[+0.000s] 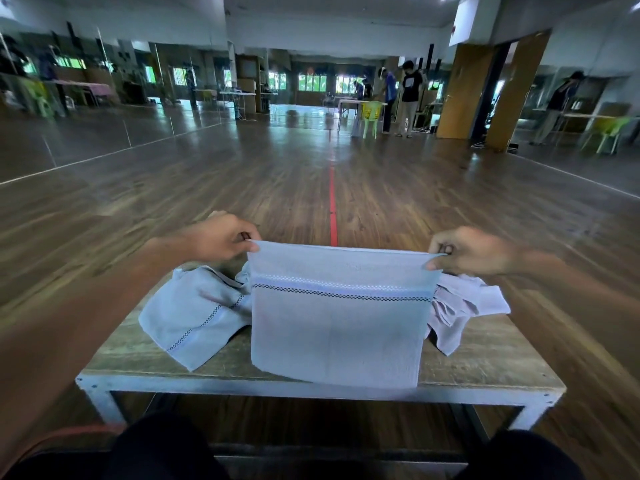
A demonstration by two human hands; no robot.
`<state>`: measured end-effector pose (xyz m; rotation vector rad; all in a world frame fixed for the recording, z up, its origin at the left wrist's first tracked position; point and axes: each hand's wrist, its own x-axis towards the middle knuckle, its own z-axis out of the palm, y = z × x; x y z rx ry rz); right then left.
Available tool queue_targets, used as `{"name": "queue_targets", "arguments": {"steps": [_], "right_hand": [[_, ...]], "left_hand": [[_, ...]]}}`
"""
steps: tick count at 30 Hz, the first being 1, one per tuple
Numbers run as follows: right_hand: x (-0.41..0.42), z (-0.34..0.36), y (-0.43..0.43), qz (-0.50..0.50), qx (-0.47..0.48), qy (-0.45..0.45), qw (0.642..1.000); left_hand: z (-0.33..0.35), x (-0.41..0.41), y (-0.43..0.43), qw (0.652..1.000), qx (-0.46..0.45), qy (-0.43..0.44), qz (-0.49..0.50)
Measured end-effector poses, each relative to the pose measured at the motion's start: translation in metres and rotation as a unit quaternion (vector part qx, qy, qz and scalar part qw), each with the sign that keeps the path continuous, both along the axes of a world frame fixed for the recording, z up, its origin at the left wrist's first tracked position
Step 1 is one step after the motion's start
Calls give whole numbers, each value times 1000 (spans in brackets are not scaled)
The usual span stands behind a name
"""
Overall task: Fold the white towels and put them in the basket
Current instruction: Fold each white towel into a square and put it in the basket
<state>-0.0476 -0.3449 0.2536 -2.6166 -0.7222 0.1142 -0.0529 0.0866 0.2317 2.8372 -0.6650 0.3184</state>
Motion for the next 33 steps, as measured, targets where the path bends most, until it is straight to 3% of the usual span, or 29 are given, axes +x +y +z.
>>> {"name": "queue_targets", "arguments": {"steps": [6, 10, 13, 16, 21, 25, 29, 31, 33], "right_hand": [[10, 32, -13, -24, 96, 22, 995], [15, 60, -14, -19, 108, 7, 994], [15, 74, -19, 3, 69, 53, 996], [17, 82, -26, 4, 44, 109, 993], [19, 91, -27, 13, -8, 164, 986], [28, 75, -18, -14, -44, 203, 978], [51, 44, -11, -66, -27, 127, 989], [63, 34, -12, -86, 3, 77, 993], [71, 31, -13, -111, 38, 25, 993]], "left_hand": [[30, 1, 2, 998, -5, -60, 27], [59, 2, -6, 996, -21, -83, 18], [77, -5, -8, 995, -88, 54, 5], [86, -11, -3, 961, -153, 230, -11], [87, -1, 4, 930, -127, 341, -54], [70, 15, -4, 910, -81, 406, -11], [39, 37, -16, 939, -91, 328, 43], [29, 45, -20, 963, -130, 225, 69], [27, 50, -22, 984, -111, 101, 97]]}}
